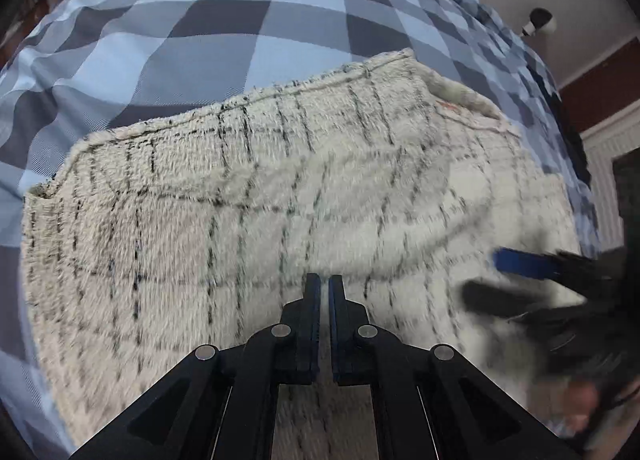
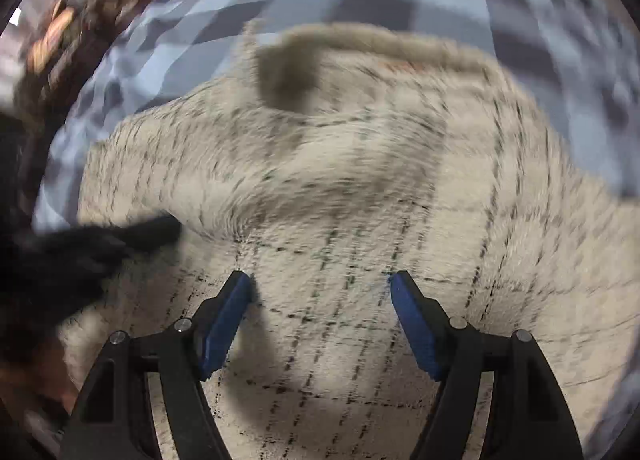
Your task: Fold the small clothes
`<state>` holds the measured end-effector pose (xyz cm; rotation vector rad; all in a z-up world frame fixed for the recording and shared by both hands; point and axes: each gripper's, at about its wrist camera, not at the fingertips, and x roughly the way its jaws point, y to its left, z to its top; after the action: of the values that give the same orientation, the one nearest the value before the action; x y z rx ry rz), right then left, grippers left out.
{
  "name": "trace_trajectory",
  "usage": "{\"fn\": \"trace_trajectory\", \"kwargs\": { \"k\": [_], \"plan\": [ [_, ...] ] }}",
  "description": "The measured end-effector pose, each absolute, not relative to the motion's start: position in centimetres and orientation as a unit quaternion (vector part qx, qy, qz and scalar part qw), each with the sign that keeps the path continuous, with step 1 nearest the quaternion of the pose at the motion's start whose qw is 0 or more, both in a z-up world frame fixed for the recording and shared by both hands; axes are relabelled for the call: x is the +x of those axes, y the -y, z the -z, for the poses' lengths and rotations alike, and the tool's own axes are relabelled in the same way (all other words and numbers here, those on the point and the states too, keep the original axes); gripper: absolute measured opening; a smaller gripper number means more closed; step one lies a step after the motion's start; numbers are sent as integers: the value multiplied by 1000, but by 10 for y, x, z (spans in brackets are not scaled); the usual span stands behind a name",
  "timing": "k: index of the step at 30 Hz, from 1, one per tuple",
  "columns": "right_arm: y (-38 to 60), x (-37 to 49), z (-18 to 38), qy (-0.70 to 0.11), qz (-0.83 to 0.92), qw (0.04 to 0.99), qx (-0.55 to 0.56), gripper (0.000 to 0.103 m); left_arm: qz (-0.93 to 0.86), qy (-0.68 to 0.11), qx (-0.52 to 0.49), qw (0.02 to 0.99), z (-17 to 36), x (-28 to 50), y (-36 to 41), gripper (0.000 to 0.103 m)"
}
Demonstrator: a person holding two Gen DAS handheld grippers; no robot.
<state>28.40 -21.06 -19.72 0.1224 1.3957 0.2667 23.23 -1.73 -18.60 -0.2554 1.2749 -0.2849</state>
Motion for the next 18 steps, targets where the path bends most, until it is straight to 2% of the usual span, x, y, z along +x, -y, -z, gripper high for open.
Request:
{"fn": "trace_trajectory", "kwargs": {
  "k": [3, 6, 9, 10, 12, 14, 18],
  "plan": [
    [266, 290, 190, -636, -73, 758, 124, 70, 125, -580, -187, 783, 189, 241, -9, 3],
    [330, 292, 195, -630, 10, 759, 168, 69, 51, -565, -188, 802, 181, 249, -54, 3],
    [371, 283, 196, -611, 19, 732, 301, 54, 15, -561, -177, 809, 174, 252, -80, 3],
    [373, 280, 188, -609, 50, 737, 290, 57, -37, -556, -130, 820, 165, 250, -83, 3],
    [361, 275, 158, -589, 120, 775, 197, 57, -112, -535, -46, 836, 148, 246, -76, 3],
    [336, 275, 136, -571, 80, 801, 164, 58, -81, -513, -57, 852, 133, 243, -63, 3],
    [277, 280, 127, -576, -75, 797, 163, 60, 91, -523, -84, 843, 128, 241, -2, 3]
  ]
}}
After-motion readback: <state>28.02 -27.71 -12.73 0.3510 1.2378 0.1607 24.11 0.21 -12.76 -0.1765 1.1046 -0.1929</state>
